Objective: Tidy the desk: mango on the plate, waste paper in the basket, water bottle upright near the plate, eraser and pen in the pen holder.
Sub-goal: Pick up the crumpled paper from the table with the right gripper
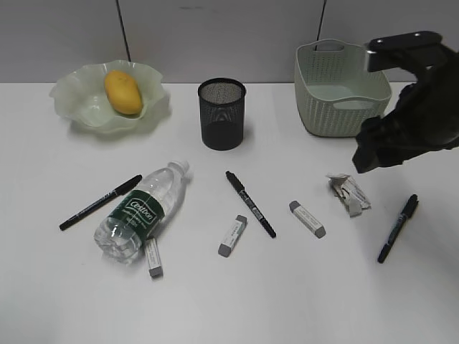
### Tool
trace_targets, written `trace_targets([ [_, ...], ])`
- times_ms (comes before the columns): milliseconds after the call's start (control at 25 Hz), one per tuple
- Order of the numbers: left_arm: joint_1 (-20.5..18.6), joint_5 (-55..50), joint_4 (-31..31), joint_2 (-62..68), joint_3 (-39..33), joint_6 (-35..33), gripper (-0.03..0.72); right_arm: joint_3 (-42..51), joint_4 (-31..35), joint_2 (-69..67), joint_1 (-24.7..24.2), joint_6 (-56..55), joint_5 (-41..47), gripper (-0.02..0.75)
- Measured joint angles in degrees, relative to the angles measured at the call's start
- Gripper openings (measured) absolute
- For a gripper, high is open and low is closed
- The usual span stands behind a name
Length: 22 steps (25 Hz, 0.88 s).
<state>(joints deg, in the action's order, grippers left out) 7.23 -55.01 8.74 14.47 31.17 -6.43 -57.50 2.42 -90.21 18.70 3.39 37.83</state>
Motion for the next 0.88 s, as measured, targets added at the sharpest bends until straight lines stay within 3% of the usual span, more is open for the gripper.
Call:
trace_targets([
  [240,0.00,-4.00,-0.30,0.00,0.07,0.00,0.508,-5.02,0.15,-10.71,0.39,-1.17,0.75,0.636],
  [880,0.00,-5.08,-0.42,0.00,0.07,0.00,0.508,-18.95,-2.08,-28.45,-0.86,-2.10,5.28,0.622],
])
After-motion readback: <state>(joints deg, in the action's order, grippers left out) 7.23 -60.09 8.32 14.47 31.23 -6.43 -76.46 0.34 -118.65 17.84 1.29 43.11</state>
